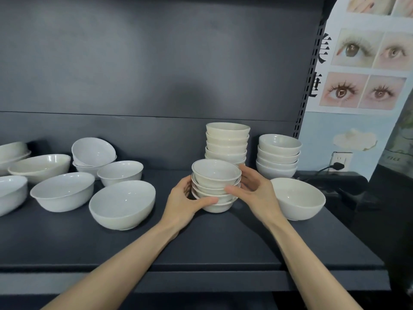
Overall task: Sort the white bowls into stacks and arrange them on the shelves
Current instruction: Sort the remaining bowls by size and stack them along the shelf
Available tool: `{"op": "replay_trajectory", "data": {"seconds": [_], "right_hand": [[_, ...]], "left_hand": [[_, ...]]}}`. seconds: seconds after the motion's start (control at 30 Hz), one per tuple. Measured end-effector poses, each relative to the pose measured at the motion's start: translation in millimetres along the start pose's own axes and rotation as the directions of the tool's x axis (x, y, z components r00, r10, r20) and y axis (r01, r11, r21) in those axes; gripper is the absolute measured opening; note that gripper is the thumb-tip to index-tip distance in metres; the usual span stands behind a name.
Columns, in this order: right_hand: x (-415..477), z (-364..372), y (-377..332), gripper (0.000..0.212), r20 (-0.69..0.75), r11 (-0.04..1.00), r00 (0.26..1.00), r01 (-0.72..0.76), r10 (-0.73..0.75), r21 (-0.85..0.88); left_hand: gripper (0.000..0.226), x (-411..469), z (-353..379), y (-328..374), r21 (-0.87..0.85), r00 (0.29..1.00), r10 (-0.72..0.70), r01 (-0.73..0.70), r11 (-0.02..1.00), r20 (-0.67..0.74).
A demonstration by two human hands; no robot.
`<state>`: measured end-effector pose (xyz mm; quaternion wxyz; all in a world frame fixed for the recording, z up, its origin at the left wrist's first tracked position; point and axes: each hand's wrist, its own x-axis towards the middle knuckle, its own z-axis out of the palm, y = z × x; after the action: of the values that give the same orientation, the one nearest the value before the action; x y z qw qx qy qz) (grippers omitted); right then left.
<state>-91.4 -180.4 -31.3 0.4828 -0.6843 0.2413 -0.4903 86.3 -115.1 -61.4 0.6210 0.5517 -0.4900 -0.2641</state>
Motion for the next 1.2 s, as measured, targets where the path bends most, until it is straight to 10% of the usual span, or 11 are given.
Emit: {"op": "replay_trajectory", "data": {"seconds": [1.2], "right_hand": [[-0.6,-0.3,-2.6,0.042,-0.027,0.997,0.999,-0.027,0.029,0.066]], "left_hand": [[0.054,-5.3,-2.4,4.1,-0.104,0.997,0.007,0.001,0.995,0.074]]}}
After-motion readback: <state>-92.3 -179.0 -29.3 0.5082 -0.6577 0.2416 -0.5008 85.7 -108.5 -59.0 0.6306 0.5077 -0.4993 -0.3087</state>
